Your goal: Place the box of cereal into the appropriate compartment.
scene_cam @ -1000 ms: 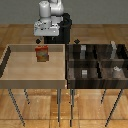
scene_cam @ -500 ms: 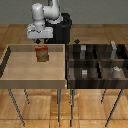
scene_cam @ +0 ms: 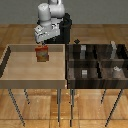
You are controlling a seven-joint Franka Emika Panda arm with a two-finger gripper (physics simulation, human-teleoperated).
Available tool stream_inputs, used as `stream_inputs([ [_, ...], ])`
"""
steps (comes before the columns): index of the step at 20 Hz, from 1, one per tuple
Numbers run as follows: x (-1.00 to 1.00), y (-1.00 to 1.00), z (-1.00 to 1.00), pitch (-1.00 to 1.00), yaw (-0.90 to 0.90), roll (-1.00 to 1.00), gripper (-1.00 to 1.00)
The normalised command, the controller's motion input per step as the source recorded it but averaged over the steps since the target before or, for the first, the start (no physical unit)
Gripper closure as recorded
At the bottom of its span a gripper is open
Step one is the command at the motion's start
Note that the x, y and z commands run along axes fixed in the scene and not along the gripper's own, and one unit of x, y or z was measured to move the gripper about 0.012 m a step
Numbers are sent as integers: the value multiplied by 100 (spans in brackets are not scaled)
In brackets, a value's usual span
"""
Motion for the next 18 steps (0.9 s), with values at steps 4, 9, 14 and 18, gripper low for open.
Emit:
stream_inputs([
  [4,0,0,0,0,98,0,-100],
  [9,0,0,0,0,96,0,-100],
  [14,0,-20,0,0,53,0,-100],
  [18,0,-100,0,0,0,0,-100],
])
